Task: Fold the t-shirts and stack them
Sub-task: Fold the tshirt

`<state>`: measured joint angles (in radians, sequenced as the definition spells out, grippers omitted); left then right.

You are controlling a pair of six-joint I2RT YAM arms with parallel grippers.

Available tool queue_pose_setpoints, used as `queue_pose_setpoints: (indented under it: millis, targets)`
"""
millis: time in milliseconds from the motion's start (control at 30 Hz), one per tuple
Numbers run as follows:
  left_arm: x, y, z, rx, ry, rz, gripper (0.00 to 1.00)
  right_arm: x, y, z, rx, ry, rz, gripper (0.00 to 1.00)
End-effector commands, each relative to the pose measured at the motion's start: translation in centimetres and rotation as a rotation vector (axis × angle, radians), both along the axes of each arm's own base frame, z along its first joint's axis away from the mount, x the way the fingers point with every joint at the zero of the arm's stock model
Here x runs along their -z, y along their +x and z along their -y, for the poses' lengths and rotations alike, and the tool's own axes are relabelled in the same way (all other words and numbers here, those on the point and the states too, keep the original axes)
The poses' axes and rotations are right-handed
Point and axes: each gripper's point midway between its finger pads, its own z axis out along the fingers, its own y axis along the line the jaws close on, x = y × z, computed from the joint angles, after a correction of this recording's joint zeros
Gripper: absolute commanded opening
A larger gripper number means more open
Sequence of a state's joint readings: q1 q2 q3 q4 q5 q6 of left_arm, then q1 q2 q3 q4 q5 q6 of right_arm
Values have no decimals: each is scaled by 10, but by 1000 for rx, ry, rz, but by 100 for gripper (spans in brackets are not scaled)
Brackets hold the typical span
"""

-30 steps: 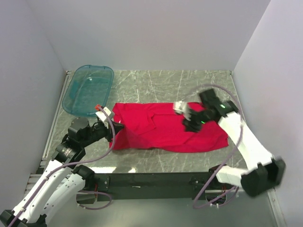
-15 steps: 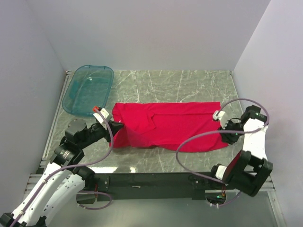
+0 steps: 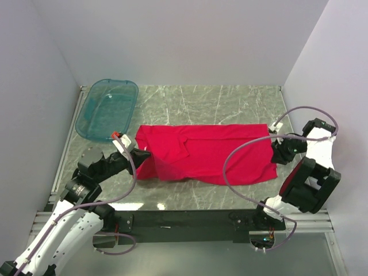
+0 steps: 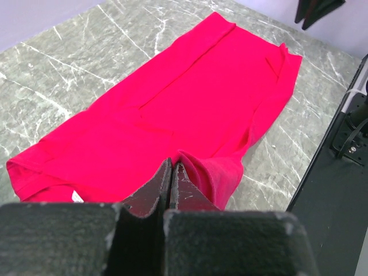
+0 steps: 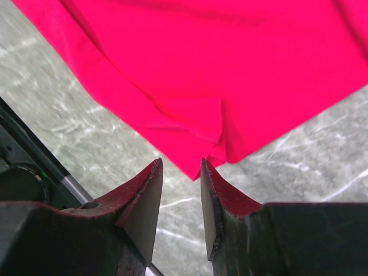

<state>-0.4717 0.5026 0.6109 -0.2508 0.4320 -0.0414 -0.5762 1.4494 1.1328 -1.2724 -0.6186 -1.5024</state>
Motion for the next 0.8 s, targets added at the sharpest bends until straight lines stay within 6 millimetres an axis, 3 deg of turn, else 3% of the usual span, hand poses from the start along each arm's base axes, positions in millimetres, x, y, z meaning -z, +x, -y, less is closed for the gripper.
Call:
queue_pose_setpoints:
  millis: [0,267,567,767]
  targets:
    - [-15,-4,3,31,-31,65,1,-9,7,-12,36,92,-36,41]
    - [-16,-7,4,44,-45,74,1,33,19,4,146,11,-140,41]
    - [-13,-6,6,55,-39,65,1,61,12,1,156,-14,-242,43]
    - [-12,-7,7,61,-39,62,0,68,11,-4,144,-20,-263,40]
